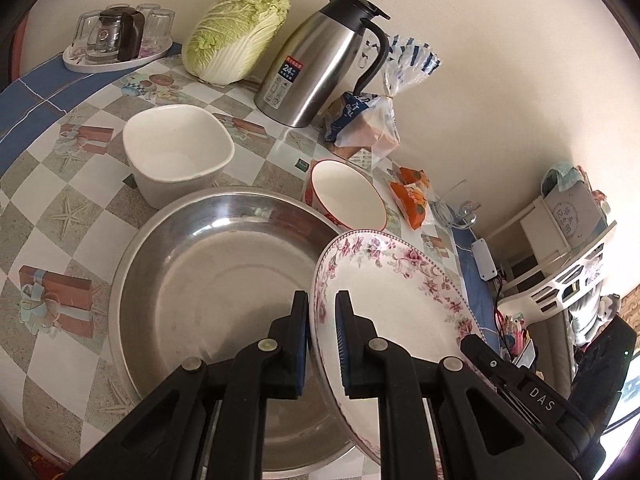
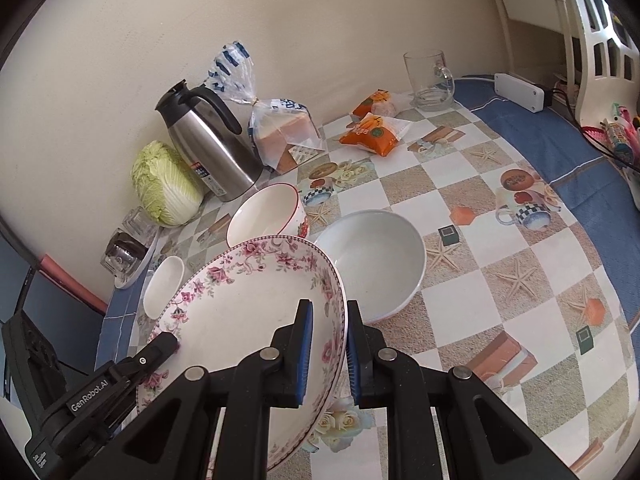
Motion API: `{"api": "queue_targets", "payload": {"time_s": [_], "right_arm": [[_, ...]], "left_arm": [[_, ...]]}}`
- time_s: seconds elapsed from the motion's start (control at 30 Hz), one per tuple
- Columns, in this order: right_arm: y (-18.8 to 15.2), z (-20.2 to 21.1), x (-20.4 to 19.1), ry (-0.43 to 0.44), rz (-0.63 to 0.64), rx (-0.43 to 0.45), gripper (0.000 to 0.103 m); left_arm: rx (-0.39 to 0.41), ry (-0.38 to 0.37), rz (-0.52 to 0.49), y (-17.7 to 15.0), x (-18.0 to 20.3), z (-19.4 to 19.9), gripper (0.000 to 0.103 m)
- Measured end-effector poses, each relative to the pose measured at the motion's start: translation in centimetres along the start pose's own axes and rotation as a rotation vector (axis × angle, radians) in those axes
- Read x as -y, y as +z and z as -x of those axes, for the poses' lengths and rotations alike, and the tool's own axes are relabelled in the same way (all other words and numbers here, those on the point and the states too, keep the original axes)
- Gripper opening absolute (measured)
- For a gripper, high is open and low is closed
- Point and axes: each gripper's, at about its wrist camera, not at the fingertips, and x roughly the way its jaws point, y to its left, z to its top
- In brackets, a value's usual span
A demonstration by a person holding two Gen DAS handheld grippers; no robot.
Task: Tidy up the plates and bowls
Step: 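Carry the pink-floral plate with the right tool over the steel basin, then lower the pink-floral plate into the steel basin with the right tool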
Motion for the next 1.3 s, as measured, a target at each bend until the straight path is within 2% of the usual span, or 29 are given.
{"api": "queue_targets", "payload": {"time_s": [0.27,0.6,0.8,1.3], "right_arm": [[0.9,-2.6,-2.6,0.015,0.024,-0.03,0.017],[-0.5,-6.0,-4.5,0.085,0.025,-0.111,0.017],[-1.4,-7.3,-6.0,0.09,0.045,-0.144,0.017],[-1.8,-8.2,-4.9,0.056,0.013,-0.181,0.017]], "left_arm": [[0.016,0.035,0.065,1.2,-2.4,0.4,0.013],[0.017,0.09,0.096,2.9,-5.9,0.6,0.013],[0.009,0.129,0.096,3.2,-7.6,0.5,0.013],[-0.049,0.155,0.062,2.3,-7.2,-1.2,0.013]]}}
